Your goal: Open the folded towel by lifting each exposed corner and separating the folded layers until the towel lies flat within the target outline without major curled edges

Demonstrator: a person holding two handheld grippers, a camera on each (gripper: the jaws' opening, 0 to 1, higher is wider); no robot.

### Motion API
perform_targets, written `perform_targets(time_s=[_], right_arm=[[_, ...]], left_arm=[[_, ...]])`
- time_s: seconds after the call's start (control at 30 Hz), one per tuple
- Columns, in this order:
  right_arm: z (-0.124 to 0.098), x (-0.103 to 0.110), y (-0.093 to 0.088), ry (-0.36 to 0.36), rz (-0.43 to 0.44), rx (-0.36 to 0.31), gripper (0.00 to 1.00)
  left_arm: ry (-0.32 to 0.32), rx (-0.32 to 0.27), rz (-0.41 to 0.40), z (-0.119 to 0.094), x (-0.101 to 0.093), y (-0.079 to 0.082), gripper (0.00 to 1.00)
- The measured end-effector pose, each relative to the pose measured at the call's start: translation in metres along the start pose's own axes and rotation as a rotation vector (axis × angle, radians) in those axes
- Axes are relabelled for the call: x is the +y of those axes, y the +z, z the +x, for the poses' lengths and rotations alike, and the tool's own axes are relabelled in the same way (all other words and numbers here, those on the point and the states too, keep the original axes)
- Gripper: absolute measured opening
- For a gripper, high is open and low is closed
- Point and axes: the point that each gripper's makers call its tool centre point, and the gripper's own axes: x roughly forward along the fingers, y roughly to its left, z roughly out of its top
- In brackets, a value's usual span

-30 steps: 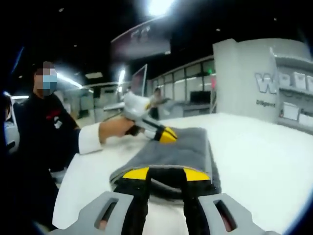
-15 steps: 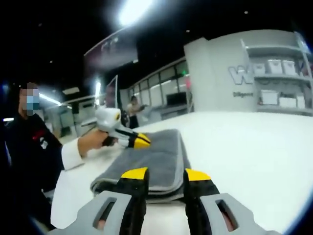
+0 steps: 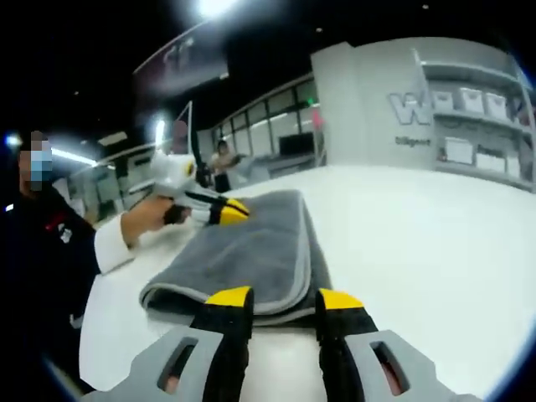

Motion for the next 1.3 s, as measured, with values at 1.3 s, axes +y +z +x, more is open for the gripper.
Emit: perform_targets(time_s=[1.3], right_arm=[[0.001,0.023,-0.003,0.113,0.011,0.062,0.00]], left_arm=[[0.005,0.000,-0.012,0.012,0.008,-0.001,0.07]])
